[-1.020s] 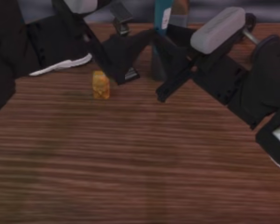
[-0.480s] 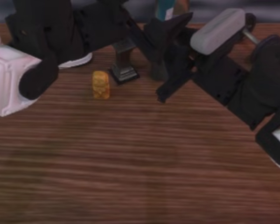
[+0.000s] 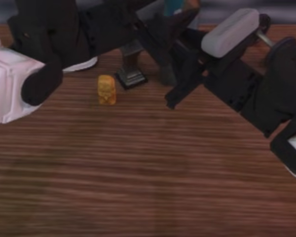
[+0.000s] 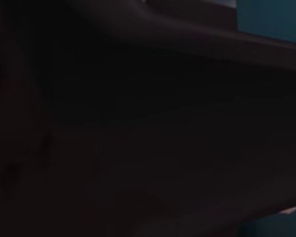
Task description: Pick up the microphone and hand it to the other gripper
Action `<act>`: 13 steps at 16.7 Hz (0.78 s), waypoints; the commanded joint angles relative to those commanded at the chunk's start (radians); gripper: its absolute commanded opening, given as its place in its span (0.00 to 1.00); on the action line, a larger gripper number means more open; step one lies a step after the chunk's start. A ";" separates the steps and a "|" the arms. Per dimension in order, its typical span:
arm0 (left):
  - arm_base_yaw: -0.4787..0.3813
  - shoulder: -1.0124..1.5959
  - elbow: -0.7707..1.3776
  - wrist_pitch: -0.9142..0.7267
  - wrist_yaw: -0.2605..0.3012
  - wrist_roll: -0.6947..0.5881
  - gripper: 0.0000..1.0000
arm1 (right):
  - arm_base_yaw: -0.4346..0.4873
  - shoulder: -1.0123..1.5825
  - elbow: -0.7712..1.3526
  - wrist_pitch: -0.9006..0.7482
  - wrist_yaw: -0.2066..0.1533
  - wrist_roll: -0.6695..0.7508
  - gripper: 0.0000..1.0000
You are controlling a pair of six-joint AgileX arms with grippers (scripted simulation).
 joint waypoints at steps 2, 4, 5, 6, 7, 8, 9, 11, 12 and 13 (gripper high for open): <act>0.000 0.000 0.000 0.000 0.000 0.000 0.32 | 0.000 0.000 0.000 0.000 0.000 0.000 0.00; 0.000 0.000 0.000 0.000 0.000 0.000 0.17 | 0.000 0.000 0.000 0.000 0.000 0.000 0.00; 0.000 0.000 0.000 0.000 0.000 0.000 0.10 | 0.000 0.000 0.000 0.000 0.000 0.000 0.00; 0.000 0.000 0.000 0.000 0.000 0.000 0.02 | 0.000 0.000 0.000 0.000 0.000 0.000 0.00; 0.000 0.000 0.000 0.000 0.000 0.000 0.00 | 0.000 0.000 0.000 0.000 0.000 0.000 0.00; 0.000 0.000 0.000 0.000 0.000 0.000 0.00 | 0.000 0.000 0.000 0.000 0.000 0.000 0.00; 0.000 0.000 0.000 0.000 0.000 0.000 0.00 | 0.000 0.000 0.000 0.000 0.000 0.000 0.00; 0.000 0.000 0.000 0.000 0.000 0.000 0.00 | 0.000 0.000 0.000 0.000 0.000 0.000 0.00; 0.000 0.000 0.000 0.000 0.000 0.000 0.00 | 0.000 0.000 0.000 0.000 0.000 0.000 0.00; 0.000 0.000 0.000 0.000 0.000 0.000 0.00 | 0.000 0.000 0.000 0.000 0.000 0.000 0.00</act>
